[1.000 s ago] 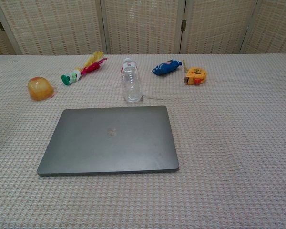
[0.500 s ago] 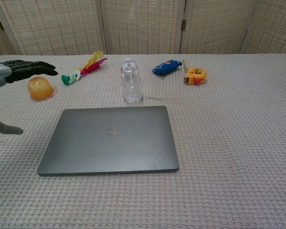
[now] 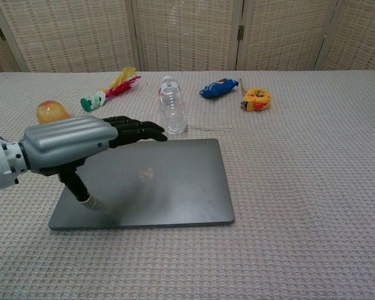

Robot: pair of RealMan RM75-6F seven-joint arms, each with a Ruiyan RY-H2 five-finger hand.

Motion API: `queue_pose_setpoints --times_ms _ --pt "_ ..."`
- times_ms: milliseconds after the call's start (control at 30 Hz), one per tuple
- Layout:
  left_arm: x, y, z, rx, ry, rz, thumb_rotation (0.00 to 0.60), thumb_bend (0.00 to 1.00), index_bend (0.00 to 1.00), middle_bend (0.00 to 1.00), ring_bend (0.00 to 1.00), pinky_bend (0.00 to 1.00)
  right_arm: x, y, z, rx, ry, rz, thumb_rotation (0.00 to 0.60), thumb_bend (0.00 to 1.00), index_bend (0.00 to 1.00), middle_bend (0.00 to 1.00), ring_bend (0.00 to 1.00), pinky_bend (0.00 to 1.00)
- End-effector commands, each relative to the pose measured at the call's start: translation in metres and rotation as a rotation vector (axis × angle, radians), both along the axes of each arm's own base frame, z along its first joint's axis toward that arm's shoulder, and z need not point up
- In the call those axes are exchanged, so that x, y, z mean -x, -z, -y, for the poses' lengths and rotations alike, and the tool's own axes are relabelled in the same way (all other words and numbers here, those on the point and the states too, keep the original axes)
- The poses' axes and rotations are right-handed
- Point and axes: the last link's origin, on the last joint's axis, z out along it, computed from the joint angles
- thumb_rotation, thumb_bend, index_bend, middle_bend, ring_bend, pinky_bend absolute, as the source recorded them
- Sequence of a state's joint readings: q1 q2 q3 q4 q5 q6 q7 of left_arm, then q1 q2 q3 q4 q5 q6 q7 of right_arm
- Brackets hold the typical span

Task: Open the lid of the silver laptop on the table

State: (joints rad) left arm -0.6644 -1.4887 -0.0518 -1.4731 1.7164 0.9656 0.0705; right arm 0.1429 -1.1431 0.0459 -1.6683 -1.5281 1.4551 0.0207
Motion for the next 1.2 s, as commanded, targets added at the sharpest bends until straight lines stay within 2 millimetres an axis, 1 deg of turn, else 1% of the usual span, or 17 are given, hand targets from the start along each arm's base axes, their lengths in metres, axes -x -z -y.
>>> queue_pose_setpoints --times_ms 33,167,300,467,700,1033,1100,1200 --pt "-0.01 0.013 0.0 0.018 0.015 -0.004 0.6 0.13 0.08 0.06 0.04 0.0 0.0 0.0 0.0 0.001 0.0 0.0 0.6 0.19 0.0 0.0 0.0 0.0" --pt "-0.021 0.028 0.0 0.026 0.009 0.004 0.6 0.13 0.07 0.06 0.03 0.0 0.002 0.001 0.0 -0.002 0.004 0.002 0.6 0.19 0.0 0.0 0.0 0.0" --pt "-0.026 0.039 0.001 0.037 -0.003 0.0 0.6 0.13 0.07 0.06 0.03 0.0 0.002 0.0 0.0 -0.003 0.003 0.002 0.6 0.19 0.0 0.0 0.0 0.0" --pt "-0.025 0.049 0.002 0.025 -0.004 -0.035 0.6 0.13 0.08 0.06 0.03 0.0 0.003 -0.002 0.0 0.001 0.005 0.004 0.6 0.19 0.0 0.0 0.0 0.0" --pt "-0.019 0.059 0.002 0.027 -0.045 -0.055 0.6 0.13 0.08 0.06 0.03 0.0 0.005 -0.002 -0.001 -0.001 0.011 0.006 0.6 0.19 0.0 0.0 0.0 0.0" --pt "-0.012 0.057 -0.001 -0.006 -0.078 -0.054 0.6 0.14 0.09 0.06 0.03 0.0 0.005 0.001 0.0 -0.008 0.011 0.004 0.6 0.19 0.0 0.0 0.0 0.0" --pt "-0.01 0.057 -0.002 -0.006 -0.085 -0.052 0.6 0.16 0.09 0.06 0.03 0.0 0.004 0.001 0.0 -0.007 0.009 0.004 0.6 0.19 0.0 0.0 0.0 0.0" --pt "-0.007 0.057 -0.002 -0.008 -0.093 -0.051 0.6 0.23 0.09 0.06 0.03 0.0 0.004 0.001 0.0 -0.007 0.009 0.003 0.6 0.19 0.0 0.0 0.0 0.0"
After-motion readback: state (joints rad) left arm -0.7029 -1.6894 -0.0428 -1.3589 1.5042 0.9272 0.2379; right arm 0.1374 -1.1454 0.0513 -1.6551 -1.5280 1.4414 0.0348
